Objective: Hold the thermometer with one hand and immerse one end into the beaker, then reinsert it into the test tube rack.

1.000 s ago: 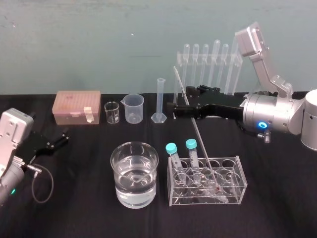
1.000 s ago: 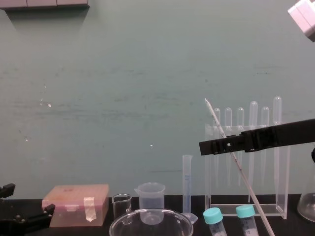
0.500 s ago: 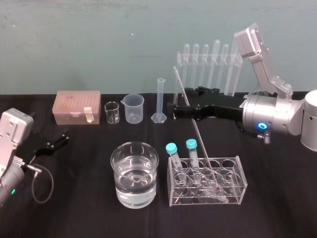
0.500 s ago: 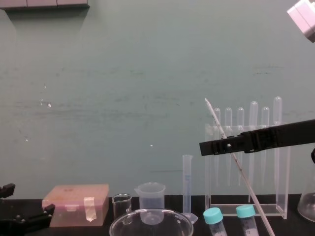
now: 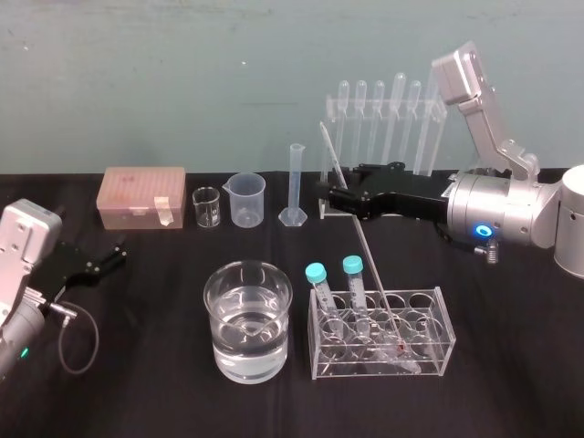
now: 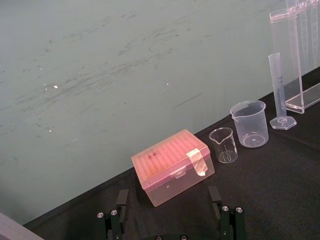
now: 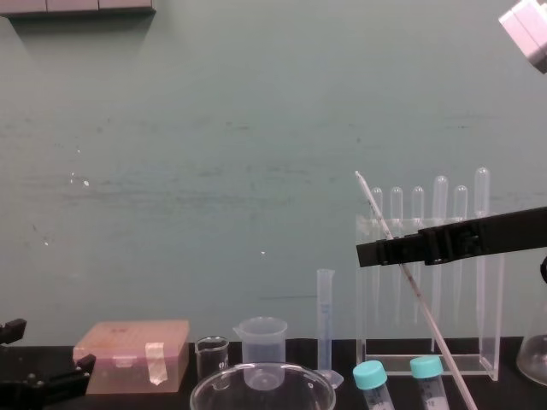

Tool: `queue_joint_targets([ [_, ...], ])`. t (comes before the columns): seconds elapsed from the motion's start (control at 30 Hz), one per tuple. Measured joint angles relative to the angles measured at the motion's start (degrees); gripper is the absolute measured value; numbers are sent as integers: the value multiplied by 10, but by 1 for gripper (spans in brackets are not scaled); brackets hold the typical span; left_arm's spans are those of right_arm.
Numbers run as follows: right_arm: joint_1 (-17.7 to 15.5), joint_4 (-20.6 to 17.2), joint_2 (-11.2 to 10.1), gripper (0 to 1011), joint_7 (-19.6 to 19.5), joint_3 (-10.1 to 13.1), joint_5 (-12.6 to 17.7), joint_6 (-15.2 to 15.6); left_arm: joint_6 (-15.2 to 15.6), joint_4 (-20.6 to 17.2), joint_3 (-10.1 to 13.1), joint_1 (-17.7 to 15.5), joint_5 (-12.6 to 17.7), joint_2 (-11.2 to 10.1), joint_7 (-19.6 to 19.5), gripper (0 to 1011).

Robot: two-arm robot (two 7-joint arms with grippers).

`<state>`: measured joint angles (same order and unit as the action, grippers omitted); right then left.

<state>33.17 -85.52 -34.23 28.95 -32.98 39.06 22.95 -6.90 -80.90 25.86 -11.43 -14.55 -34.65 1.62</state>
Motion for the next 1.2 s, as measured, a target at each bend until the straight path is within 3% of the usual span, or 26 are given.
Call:
queue_joint_targets([
  [0.23,0,0,0,224,0,0,0,0,0,0,0,0,0,0,0,1008],
  [0.43,0,0,0,66,0,0,0,0,0,0,0,0,0,0,0,1008],
  [0.73,-6,-4,-2,56,-1,3,0,-10,0,0,0,0,0,0,0,1008],
  [0.87,-17,-13,-5,57,-4,12,2,-31,0,0,0,0,0,0,0,1008],
  [1.2,-81,-59,-28,56,21,62,13,-154,0,0,0,0,0,0,0,1008],
])
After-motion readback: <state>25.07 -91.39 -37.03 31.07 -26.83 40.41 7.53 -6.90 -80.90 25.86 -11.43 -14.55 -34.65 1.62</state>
